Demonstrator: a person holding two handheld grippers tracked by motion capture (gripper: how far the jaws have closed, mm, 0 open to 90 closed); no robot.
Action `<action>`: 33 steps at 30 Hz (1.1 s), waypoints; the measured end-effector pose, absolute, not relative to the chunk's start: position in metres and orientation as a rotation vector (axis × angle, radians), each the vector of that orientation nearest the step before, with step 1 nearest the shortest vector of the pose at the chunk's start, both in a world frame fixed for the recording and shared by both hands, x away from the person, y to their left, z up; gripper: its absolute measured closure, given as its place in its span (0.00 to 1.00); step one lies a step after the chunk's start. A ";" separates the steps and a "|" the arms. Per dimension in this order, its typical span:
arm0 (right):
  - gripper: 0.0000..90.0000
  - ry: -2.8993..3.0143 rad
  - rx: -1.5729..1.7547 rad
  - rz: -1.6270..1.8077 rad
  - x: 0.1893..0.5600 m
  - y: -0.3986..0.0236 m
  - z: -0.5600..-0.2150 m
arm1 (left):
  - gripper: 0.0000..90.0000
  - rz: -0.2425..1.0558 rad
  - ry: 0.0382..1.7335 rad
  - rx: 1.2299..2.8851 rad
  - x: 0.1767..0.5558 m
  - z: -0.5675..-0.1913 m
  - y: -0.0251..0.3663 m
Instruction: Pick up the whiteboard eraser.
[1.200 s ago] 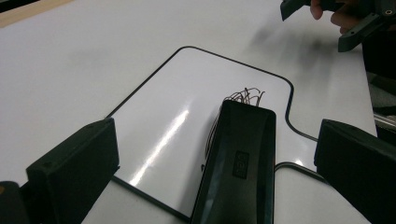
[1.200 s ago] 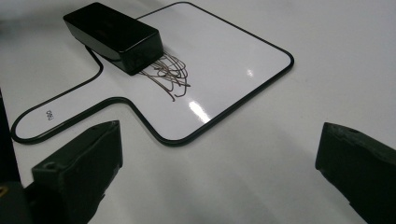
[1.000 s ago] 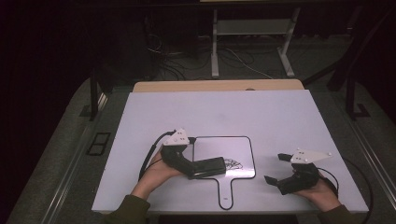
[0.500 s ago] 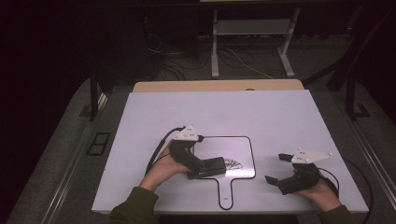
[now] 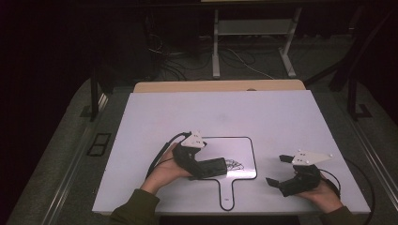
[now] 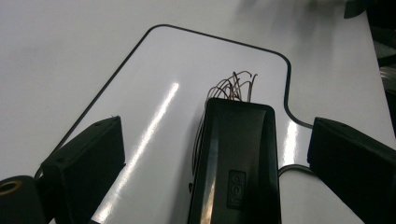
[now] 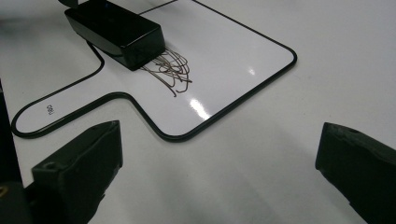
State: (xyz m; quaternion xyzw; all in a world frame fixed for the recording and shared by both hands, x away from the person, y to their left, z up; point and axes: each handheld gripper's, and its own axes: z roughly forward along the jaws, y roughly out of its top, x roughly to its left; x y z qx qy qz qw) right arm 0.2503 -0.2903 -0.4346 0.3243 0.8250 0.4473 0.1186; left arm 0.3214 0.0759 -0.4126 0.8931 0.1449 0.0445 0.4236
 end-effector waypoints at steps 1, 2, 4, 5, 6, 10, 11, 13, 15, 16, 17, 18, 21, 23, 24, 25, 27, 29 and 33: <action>0.00 2.414 0.947 1.307 0.250 -0.290 -0.435 | 0.06 0.105 0.359 2.240 0.321 -0.413 0.076; 0.00 2.414 0.947 1.307 0.250 -0.290 -0.435 | 0.06 0.099 0.357 2.242 0.321 -0.413 0.076; 0.00 2.414 0.945 1.307 0.250 -0.290 -0.435 | 0.10 0.096 0.345 2.257 0.320 -0.414 0.076; 0.00 2.415 0.944 1.307 0.250 -0.290 -0.435 | 0.13 0.097 0.334 2.267 0.320 -0.414 0.076; 0.00 2.415 0.944 1.307 0.250 -0.290 -0.435 | 0.13 0.094 0.334 2.275 0.320 -0.414 0.076; 0.00 2.414 0.944 1.306 0.250 -0.290 -0.435 | 0.15 0.097 0.311 2.309 0.318 -0.417 0.073; 0.00 2.417 0.945 1.304 0.250 -0.290 -0.435 | 0.15 0.098 0.312 2.317 0.318 -0.417 0.073; 0.00 2.417 0.946 1.304 0.250 -0.290 -0.435 | 0.16 0.103 0.303 2.335 0.317 -0.418 0.072; 0.00 2.418 0.945 1.304 0.250 -0.290 -0.435 | 0.17 0.101 0.299 2.344 0.317 -0.419 0.071; 0.00 2.418 0.945 1.304 0.250 -0.290 -0.435 | 0.17 0.098 0.296 2.350 0.317 -0.420 0.070; 0.00 2.418 0.947 1.303 0.250 -0.290 -0.435 | 0.18 0.094 0.294 2.354 0.316 -0.420 0.070; 0.00 2.420 0.946 1.303 0.250 -0.290 -0.435 | 0.19 0.093 0.291 2.360 0.316 -0.420 0.069; 0.00 2.421 0.946 1.302 0.250 -0.290 -0.435 | 0.20 0.094 0.277 2.387 0.315 -0.422 0.068; 0.00 2.426 0.944 1.297 0.250 -0.290 -0.435 | 0.23 0.090 0.288 2.385 0.314 -0.424 0.067; 0.00 2.426 0.944 1.297 0.250 -0.290 -0.435 | 0.23 0.092 0.284 2.392 0.314 -0.424 0.067; 0.00 2.427 0.944 1.297 0.250 -0.290 -0.435 | 0.24 0.090 0.287 2.397 0.314 -0.424 0.067; 0.00 2.428 0.944 1.297 0.250 -0.290 -0.435 | 0.26 0.092 0.288 2.411 0.314 -0.425 0.066; 0.00 2.428 0.945 1.297 0.250 -0.290 -0.435 | 0.26 0.096 0.285 2.436 0.315 -0.426 0.066; 0.00 2.431 0.945 1.296 0.250 -0.289 -0.436 | 0.28 0.094 0.284 2.465 0.315 -0.428 0.066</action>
